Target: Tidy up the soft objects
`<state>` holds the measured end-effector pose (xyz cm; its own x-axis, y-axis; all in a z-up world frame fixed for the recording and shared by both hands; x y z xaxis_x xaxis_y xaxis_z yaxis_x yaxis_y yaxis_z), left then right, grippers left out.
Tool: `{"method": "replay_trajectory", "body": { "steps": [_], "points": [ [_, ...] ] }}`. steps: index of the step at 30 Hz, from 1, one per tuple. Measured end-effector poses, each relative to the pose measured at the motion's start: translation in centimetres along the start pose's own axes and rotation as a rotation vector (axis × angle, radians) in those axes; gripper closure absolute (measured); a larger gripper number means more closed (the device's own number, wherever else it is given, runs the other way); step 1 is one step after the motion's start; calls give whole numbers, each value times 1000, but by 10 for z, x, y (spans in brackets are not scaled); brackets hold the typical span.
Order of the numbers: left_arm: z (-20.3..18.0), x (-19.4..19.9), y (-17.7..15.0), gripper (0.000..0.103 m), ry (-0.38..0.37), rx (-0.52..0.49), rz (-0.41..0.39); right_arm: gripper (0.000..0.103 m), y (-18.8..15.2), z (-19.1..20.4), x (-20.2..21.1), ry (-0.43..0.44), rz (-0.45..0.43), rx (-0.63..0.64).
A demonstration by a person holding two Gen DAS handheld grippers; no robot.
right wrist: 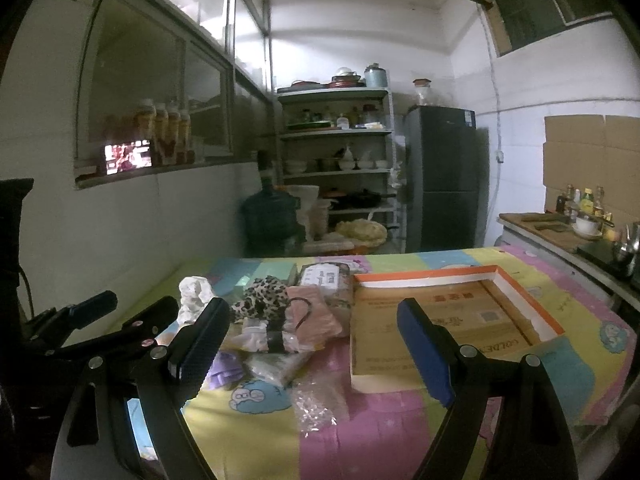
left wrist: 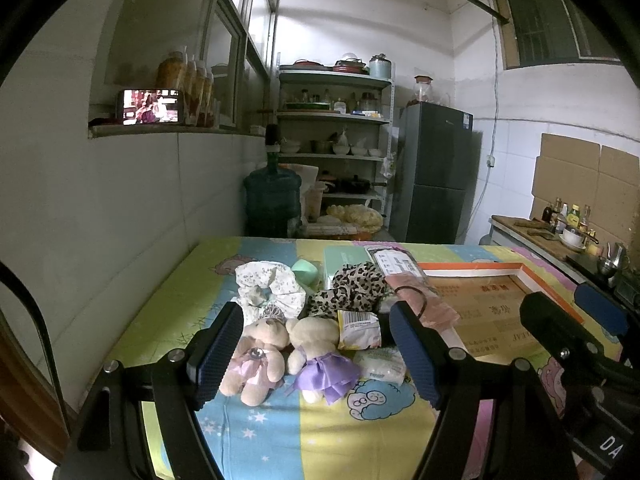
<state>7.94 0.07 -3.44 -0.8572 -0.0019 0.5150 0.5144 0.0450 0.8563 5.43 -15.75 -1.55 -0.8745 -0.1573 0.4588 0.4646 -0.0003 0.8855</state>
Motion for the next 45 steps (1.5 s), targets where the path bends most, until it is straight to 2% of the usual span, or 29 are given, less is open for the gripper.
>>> {"method": "replay_trajectory", "body": {
  "steps": [21,26,31,40,43,45],
  "points": [
    [5,-2,-4,27,15,13,2,16,-6,4,-4,41,18,9],
    [20,-10,-12,27,32,36,21,16,-36,1,-17,81,89,18],
    [42,-29,-22,27,19,68,65,16,-72,-4,-43,93,211,14],
    [70,-56,-41,27,-43,80,125,17,-87,-15,-82,89,297,-9],
    [72,-64,-47,27,-67,65,149,23,-90,-12,-93,107,318,-2],
    [75,-69,-48,27,-74,61,159,37,-92,-10,-98,115,331,4]
  ]
}}
Point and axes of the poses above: each gripper's, at about its wrist camera, not at the fingertips, and x roughly against the way its jaws point, z to its left, y to its top, the point moved 8 cm from there along -x, roughly the way its jaws point, and after that the axes turned 8 degrees about z, right-handed, at the moved point
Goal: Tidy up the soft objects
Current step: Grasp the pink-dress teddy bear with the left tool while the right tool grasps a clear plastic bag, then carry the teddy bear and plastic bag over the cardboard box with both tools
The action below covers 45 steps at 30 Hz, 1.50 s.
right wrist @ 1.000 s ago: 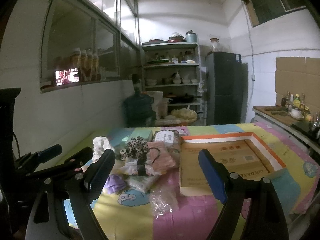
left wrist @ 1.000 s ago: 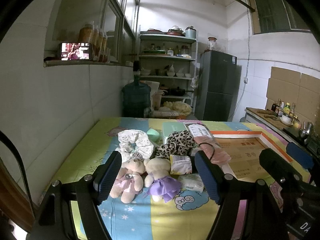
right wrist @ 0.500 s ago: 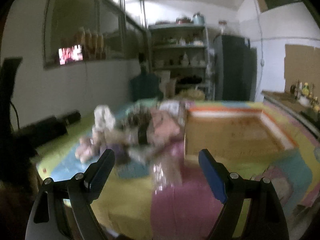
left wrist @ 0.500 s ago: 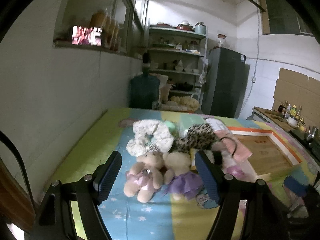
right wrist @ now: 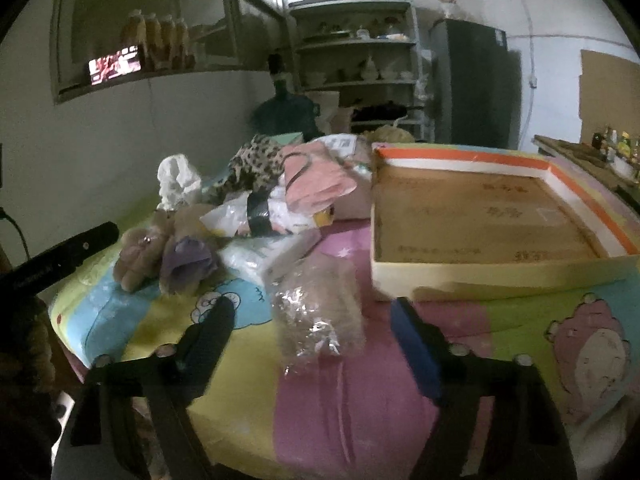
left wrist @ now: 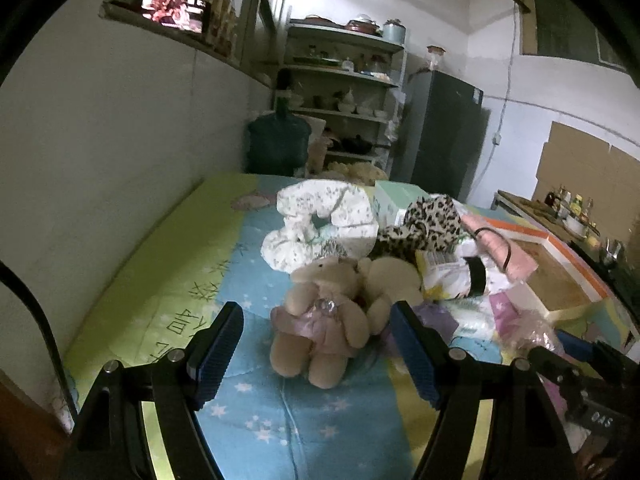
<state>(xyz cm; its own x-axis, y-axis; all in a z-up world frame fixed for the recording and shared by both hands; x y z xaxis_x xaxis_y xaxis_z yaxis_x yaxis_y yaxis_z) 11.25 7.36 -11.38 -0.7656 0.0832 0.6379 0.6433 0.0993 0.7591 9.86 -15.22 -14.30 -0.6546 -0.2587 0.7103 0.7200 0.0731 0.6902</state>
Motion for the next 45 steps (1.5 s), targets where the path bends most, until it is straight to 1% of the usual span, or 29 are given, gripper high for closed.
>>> {"method": "replay_trajectory", "body": {
  "steps": [1,2,3,7,10,13,15,16,17,18,19,20,23,25,29,33,37,40,45],
  "points": [
    [2,-2,0,27,2,-1,5,42,-1,0,-3,2,8,2],
    [3,-6,1,27,1,-3,11,50,-1,0,-6,1,14,2],
    [5,-9,1,27,0,-7,19,52,-1,0,-8,5,21,1],
    [8,-28,4,27,-13,-48,67,53,-1,0,-10,14,17,-5],
    [9,-46,5,27,-46,-60,129,54,-1,0,-10,16,17,-7],
    [13,-55,5,27,-76,-40,161,54,-2,0,-11,13,17,-5],
    [15,-62,2,27,-110,-15,200,54,-2,0,-11,15,17,-6],
    [15,-63,1,31,-113,-10,203,54,-2,0,-10,18,16,-8],
    [14,-61,2,45,-133,-18,197,54,-1,0,-11,18,16,-9],
    [11,-60,1,51,-159,-22,201,54,-1,1,-11,18,17,-9],
    [9,-59,0,59,-176,-23,198,54,-1,1,-11,19,16,-9],
    [7,-58,-2,65,-181,-33,196,55,-1,1,-11,20,17,-8],
    [1,-53,-4,71,-162,-64,168,56,-2,4,-11,32,17,-7],
    [0,-48,-4,74,-158,-60,153,56,-2,4,-10,38,16,-4],
    [4,-38,-5,74,-177,-16,143,56,-1,10,-5,59,4,3],
    [10,-27,-6,74,-181,1,133,56,0,15,0,81,-4,13],
    [9,-13,-5,74,-190,5,111,56,1,21,4,99,-12,21],
    [9,1,0,74,-192,3,80,56,4,25,8,112,-22,26],
    [-4,22,10,74,-208,-23,31,56,7,27,16,123,-47,29]
  ]
}}
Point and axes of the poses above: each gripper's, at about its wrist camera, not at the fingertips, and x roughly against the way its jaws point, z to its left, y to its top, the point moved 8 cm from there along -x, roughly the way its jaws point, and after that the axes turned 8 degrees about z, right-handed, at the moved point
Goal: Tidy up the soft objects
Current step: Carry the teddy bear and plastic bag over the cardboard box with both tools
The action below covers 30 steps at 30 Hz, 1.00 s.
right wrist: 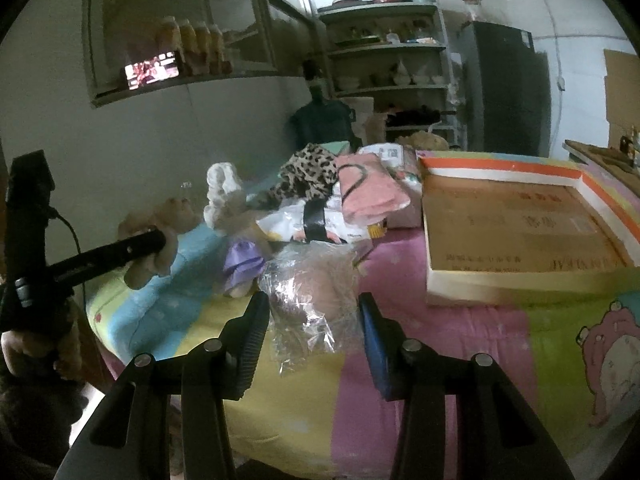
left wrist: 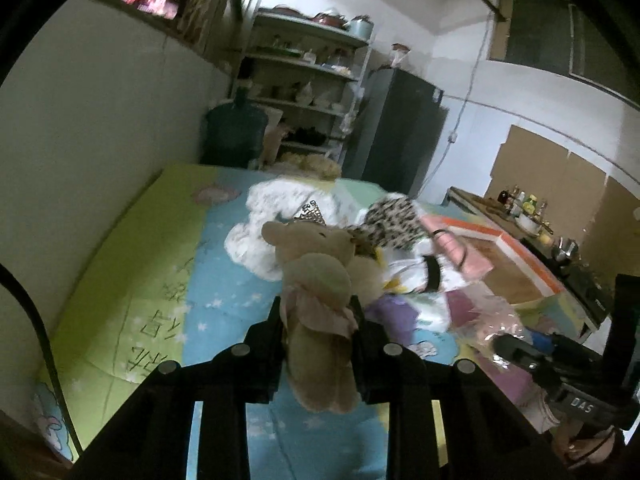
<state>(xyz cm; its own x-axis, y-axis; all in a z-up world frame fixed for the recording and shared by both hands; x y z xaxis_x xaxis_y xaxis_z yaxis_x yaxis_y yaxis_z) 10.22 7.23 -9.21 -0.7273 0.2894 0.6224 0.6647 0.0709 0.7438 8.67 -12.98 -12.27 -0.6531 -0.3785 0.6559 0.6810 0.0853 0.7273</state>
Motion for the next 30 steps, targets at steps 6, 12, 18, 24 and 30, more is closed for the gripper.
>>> {"method": "replay_trajectory", "body": {
  "steps": [6,12,18,24,30],
  "points": [
    [-25,7,13,74,-22,-25,-38,56,9,-1,13,3,-40,9],
    [-56,6,30,74,-42,-41,-74,56,26,-9,29,-21,-96,15],
    [-99,-8,44,74,-98,-83,-83,56,42,-35,48,-77,-157,-16],
    [-139,-22,52,75,-156,-122,-76,56,51,-70,68,-145,-202,-57],
    [-179,-36,56,75,-193,-143,-67,56,51,-113,89,-226,-237,-98]
  ]
}}
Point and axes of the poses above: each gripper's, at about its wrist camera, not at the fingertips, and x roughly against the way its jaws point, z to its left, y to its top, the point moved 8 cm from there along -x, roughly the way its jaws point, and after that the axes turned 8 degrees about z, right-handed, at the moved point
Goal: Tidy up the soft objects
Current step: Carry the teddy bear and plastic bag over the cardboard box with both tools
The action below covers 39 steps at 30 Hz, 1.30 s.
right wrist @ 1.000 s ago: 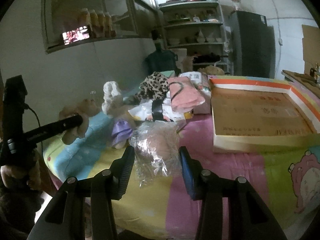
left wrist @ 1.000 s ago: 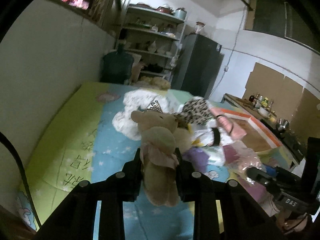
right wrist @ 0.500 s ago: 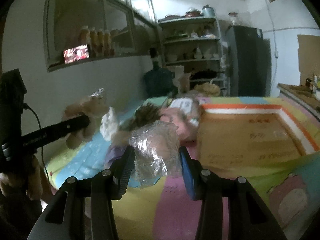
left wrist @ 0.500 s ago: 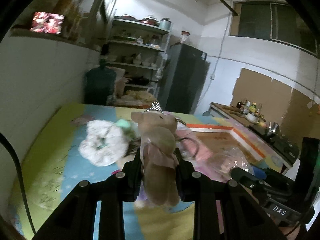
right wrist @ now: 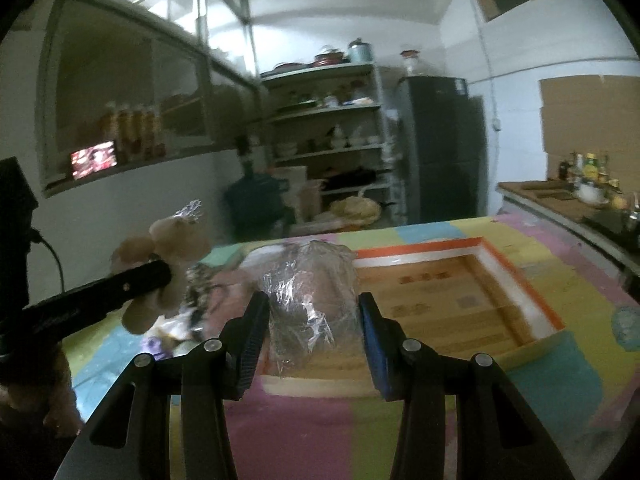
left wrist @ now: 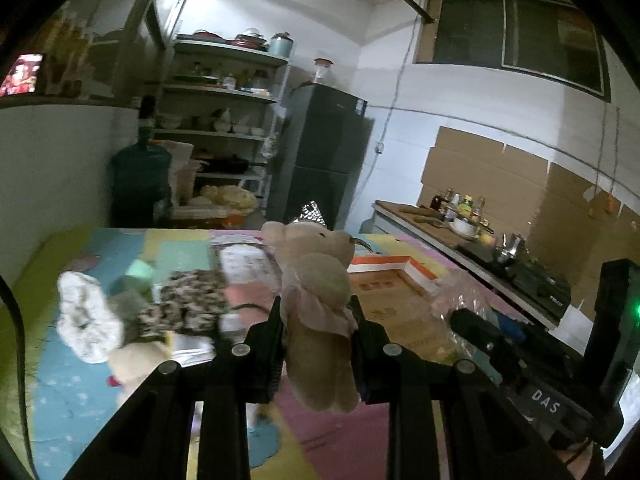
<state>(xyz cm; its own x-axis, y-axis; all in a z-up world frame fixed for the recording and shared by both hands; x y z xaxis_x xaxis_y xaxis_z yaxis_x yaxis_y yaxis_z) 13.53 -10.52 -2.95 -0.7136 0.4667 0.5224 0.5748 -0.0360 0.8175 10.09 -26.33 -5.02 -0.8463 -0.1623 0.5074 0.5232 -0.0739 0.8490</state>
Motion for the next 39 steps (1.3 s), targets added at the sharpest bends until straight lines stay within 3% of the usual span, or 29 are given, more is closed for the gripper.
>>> {"method": "replay_trajectory", "body": {
  "steps": [10,20,39],
  "points": [
    [-65,-64,3,75,-79,-30,79,56,6,-87,8,-141,-11,-73],
    [-89,-139,-22,75,-120,45,222,56,2,-156,-20,-140,79,-151],
    [-112,-178,-44,75,-115,-11,304,56,-20,-169,-75,-135,222,-145]
  ]
}}
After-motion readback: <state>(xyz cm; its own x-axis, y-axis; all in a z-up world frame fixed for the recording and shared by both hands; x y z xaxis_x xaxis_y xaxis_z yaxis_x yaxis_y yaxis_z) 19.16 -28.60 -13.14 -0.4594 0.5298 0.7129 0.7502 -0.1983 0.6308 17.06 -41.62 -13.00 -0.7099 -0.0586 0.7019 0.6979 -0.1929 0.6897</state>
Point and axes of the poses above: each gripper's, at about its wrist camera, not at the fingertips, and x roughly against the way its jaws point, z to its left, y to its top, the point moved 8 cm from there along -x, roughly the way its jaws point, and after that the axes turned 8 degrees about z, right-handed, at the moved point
